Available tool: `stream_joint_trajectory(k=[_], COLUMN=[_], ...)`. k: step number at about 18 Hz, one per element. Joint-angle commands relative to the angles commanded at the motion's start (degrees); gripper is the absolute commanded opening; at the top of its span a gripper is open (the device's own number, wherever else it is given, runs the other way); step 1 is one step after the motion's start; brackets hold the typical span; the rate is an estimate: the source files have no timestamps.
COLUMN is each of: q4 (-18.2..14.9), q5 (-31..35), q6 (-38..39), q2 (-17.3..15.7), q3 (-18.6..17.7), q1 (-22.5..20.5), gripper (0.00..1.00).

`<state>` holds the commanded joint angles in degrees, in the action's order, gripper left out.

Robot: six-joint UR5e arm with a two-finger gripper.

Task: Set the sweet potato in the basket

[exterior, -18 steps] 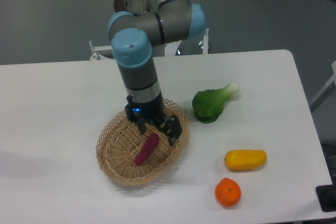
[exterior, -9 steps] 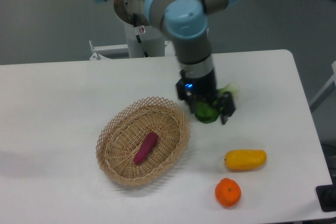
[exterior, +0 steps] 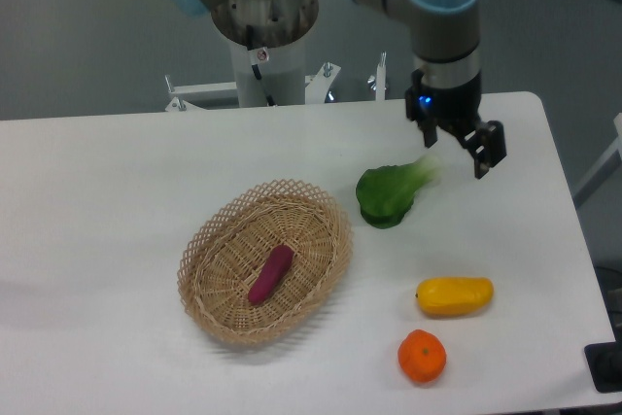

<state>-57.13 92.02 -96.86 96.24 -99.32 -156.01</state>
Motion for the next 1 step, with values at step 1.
stream_joint_trajectory(k=[1], q4=[-0.1], q5=[-0.1], q6=[0.0], q2=[0.0], q3=[0.0], q1=[0.0], gripper=[1.0])
